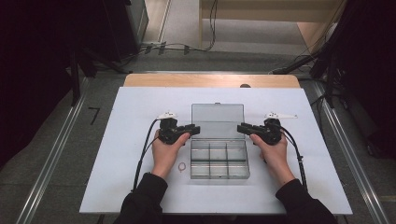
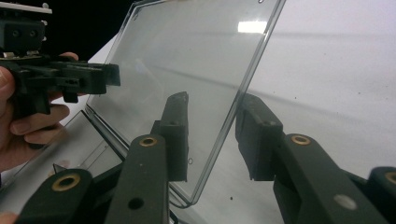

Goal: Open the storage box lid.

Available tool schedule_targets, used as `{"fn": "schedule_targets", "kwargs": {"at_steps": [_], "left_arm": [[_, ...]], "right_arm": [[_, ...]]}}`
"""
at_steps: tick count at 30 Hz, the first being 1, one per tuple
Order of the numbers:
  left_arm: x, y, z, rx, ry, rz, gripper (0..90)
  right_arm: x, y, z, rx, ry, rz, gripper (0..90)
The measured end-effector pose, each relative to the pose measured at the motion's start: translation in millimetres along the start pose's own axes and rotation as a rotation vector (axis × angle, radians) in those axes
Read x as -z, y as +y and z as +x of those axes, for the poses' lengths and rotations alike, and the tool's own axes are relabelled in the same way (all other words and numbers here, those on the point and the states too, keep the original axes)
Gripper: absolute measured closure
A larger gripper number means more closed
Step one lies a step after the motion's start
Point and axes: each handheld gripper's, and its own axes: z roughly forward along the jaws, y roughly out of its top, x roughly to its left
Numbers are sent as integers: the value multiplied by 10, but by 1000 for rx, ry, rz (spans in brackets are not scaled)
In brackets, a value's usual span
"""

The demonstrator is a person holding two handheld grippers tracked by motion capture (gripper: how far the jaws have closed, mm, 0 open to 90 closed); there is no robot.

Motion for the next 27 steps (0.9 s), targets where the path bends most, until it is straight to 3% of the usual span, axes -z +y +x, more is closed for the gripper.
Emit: {"fn": "schedule_targets", "kwargs": {"at_steps": [15,27], "left_arm": [[-48,-31,33,38,-3,35,530],[-67,-48,26,37,8,58,458]], "right_arm": [[-73,-40,-38,-45,7,50,520],[-105,-50,-25,-47,-6,88,430]]}}
